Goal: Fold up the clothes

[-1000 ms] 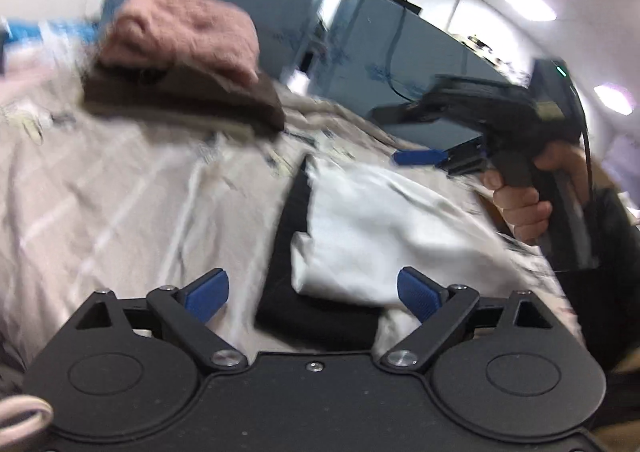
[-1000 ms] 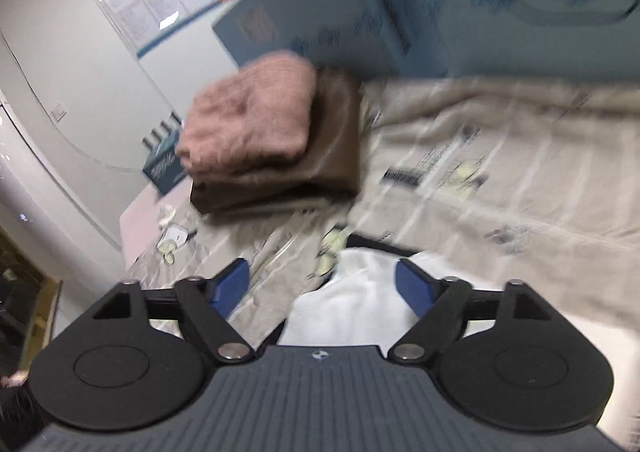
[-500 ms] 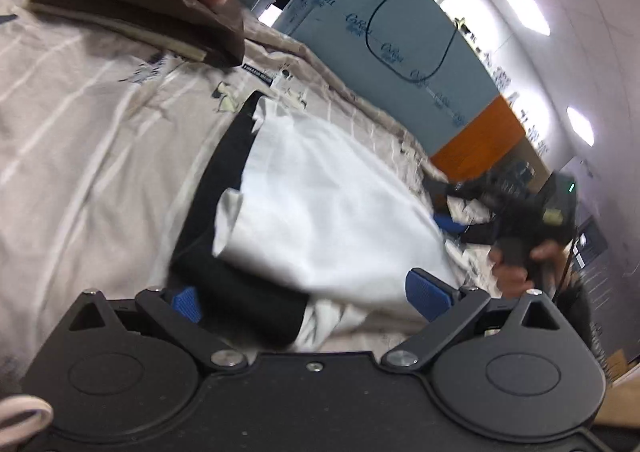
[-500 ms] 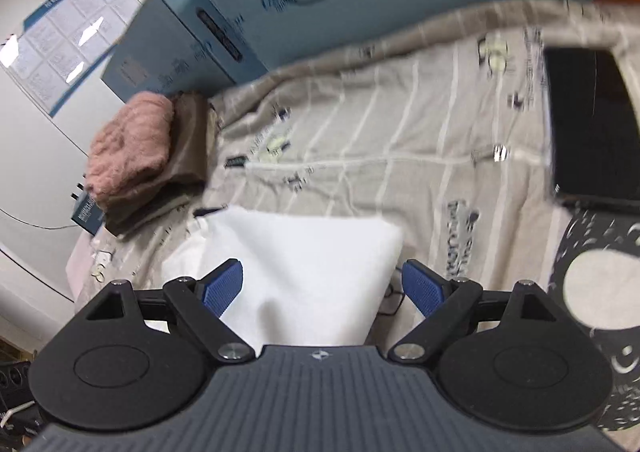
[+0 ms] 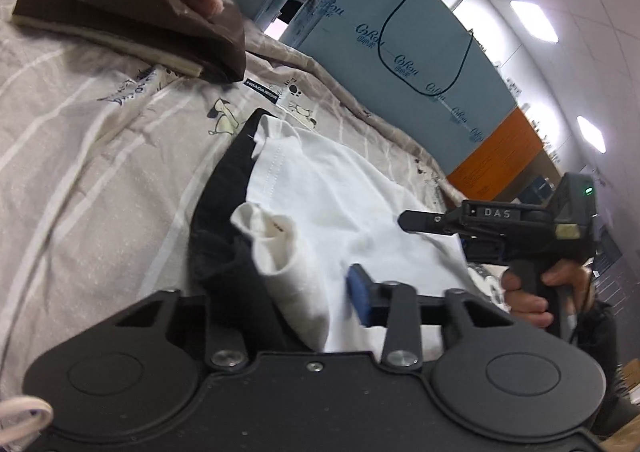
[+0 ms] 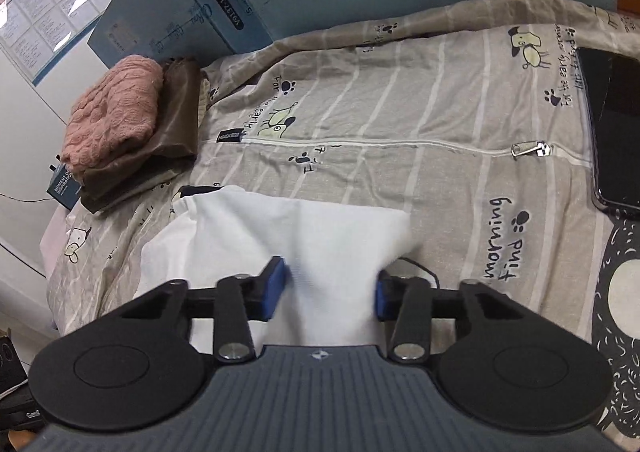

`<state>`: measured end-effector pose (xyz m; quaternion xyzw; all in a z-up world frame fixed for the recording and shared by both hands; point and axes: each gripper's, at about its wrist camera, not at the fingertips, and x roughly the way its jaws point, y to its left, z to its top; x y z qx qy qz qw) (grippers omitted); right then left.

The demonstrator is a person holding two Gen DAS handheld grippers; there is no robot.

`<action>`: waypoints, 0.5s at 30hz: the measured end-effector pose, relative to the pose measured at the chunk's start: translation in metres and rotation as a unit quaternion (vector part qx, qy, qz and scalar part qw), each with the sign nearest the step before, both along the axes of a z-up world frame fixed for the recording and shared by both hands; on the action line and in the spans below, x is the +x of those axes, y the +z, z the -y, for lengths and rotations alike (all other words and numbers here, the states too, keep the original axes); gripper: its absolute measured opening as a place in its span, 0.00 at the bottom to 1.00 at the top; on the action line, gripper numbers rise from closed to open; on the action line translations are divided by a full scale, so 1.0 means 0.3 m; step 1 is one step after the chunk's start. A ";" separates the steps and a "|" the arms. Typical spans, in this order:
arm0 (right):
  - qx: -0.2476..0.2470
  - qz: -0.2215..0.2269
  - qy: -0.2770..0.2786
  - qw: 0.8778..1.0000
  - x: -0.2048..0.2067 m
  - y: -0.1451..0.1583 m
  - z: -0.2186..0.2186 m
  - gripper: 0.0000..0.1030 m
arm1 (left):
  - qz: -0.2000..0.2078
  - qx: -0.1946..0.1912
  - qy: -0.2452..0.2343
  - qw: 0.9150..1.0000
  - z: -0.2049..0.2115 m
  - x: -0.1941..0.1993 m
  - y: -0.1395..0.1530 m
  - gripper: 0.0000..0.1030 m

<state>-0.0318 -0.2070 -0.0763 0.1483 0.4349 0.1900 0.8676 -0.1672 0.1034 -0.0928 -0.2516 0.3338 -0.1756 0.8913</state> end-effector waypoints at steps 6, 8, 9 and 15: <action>0.016 0.051 0.013 0.999 -0.048 0.079 0.008 0.13 | 0.025 0.044 0.008 0.999 0.033 0.005 0.042 0.18; 0.021 0.073 0.017 0.997 -0.071 0.121 0.012 0.12 | 0.044 0.072 0.008 0.996 0.059 -0.003 0.071 0.17; 0.024 0.085 0.019 0.996 -0.083 0.142 0.014 0.12 | 0.052 0.083 0.007 0.995 0.072 -0.005 0.083 0.17; 0.012 0.157 0.007 0.987 -0.154 0.256 0.057 0.12 | 0.098 0.111 -0.022 0.989 0.169 0.026 0.154 0.17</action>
